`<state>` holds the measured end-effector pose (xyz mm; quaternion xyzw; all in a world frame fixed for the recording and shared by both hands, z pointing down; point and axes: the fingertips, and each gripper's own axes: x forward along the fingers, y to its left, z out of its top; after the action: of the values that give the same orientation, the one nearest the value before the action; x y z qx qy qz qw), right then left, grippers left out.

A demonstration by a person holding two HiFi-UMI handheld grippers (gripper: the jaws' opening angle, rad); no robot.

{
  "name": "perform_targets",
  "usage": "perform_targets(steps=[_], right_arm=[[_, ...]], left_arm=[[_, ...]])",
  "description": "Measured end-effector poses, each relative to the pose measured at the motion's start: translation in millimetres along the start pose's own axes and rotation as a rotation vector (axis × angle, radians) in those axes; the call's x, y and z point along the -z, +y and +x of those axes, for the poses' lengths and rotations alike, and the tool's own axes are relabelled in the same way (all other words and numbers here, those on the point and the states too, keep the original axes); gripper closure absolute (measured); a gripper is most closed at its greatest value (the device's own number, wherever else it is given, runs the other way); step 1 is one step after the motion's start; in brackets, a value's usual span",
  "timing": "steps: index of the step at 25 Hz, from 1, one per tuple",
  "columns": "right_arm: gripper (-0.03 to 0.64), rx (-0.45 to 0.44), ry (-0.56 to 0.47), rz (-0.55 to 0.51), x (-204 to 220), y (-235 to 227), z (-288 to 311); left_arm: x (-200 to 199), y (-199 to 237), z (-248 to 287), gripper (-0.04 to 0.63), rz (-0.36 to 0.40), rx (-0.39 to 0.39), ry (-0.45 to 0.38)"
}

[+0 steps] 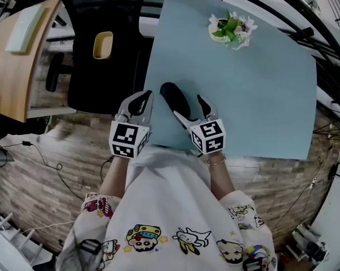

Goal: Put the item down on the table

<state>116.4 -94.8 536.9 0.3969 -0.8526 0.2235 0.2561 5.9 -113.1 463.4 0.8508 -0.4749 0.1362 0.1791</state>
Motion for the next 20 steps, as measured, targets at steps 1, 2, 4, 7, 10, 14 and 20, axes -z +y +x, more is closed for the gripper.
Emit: perform_targets(steps=[1,2,4,7,10,14,20], right_arm=[[0.187,0.007,-0.02,0.002,-5.7,-1.9,-5.7],[0.196,0.014,-0.041,0.007,-11.7,-4.1,-12.1],[0.211,0.028,-0.092,0.023,-25.4,-9.9,-25.2],[0.239,0.047,-0.18,0.05,-48.1,-19.3,-46.7],[0.279,0.081,-0.25,0.035,-67.5,-28.0,-69.8],[0.332,0.104,-0.351,0.046,-91.8,-38.8,-101.2],[0.443,0.149,-0.511,0.058,-124.3,-54.5,-142.4]], left_arm=[[-3.0,-1.5,-0.6,0.595,0.004,0.001,-0.006],[-6.1,-3.2,-1.2,0.595,0.006,0.003,-0.011],[-13.5,-5.7,-1.8,0.595,0.014,0.008,-0.023],[-26.7,-8.3,-2.5,0.595,0.034,0.012,-0.044],[-38.6,-12.1,-3.6,0.595,0.046,0.017,-0.065],[-53.2,-20.5,-5.1,0.595,0.064,0.027,-0.087],[-72.7,-34.9,-10.5,0.595,0.079,0.047,-0.125]])
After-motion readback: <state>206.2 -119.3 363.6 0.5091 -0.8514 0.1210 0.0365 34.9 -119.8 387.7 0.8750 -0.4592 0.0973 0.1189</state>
